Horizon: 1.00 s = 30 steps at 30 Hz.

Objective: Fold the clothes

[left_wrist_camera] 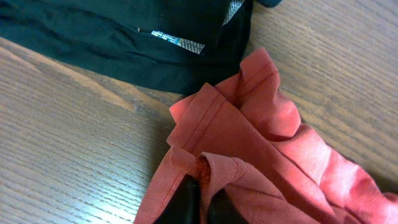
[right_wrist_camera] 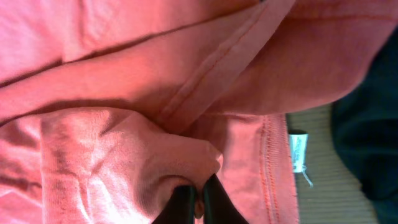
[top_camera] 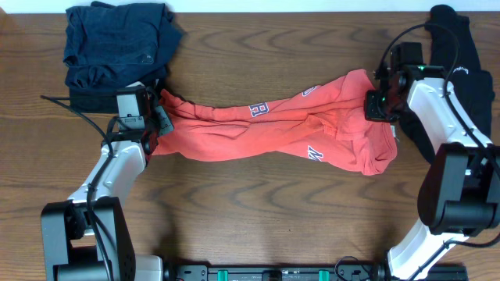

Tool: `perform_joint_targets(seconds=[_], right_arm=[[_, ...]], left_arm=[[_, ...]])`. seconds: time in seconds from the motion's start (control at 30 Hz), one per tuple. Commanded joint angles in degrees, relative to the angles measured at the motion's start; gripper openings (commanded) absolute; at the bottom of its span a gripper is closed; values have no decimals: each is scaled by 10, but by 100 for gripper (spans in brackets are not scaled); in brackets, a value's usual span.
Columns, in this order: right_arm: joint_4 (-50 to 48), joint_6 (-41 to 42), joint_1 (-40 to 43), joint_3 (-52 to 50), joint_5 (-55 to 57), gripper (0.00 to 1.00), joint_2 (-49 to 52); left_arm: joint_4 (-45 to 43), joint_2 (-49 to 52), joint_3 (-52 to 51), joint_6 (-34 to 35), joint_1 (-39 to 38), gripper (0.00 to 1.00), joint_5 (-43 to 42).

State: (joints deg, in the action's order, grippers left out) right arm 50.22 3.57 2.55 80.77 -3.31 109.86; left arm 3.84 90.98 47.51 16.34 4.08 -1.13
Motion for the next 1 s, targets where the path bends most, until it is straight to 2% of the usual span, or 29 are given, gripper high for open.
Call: perform_joint_targets(seconds=[0.0,0.03,0.1,0.2,0.33,0.43,0.63,0.8,0.97], right_arm=[[-2,-15,5,9,-14,31,-3],[2,-16,5,17,-19,44,-7],[20,-20,5,39,-28,56,-14],[61,-35,4,85,-32,64,-28],[121,-54,-7,158,-32,76,-36],[140,-60,-17,190,-32,77,-36],[144,-60,-33,197,-32,83,-36],[154,-65,-38,197,-31,91,-36],[159,-64,-42,197,-31,93,-36]], left_arm=[[4,2,7,-2,3,17,7],[9,-1,8,-2,3,26,7],[27,-9,12,-2,3,31,7],[77,-31,29,-6,3,38,1],[144,-53,62,-30,3,53,-16],[154,-50,77,-62,3,64,-70],[154,-23,76,-104,4,83,-83],[144,23,77,-171,19,90,-136],[120,77,77,-191,37,92,-140]])
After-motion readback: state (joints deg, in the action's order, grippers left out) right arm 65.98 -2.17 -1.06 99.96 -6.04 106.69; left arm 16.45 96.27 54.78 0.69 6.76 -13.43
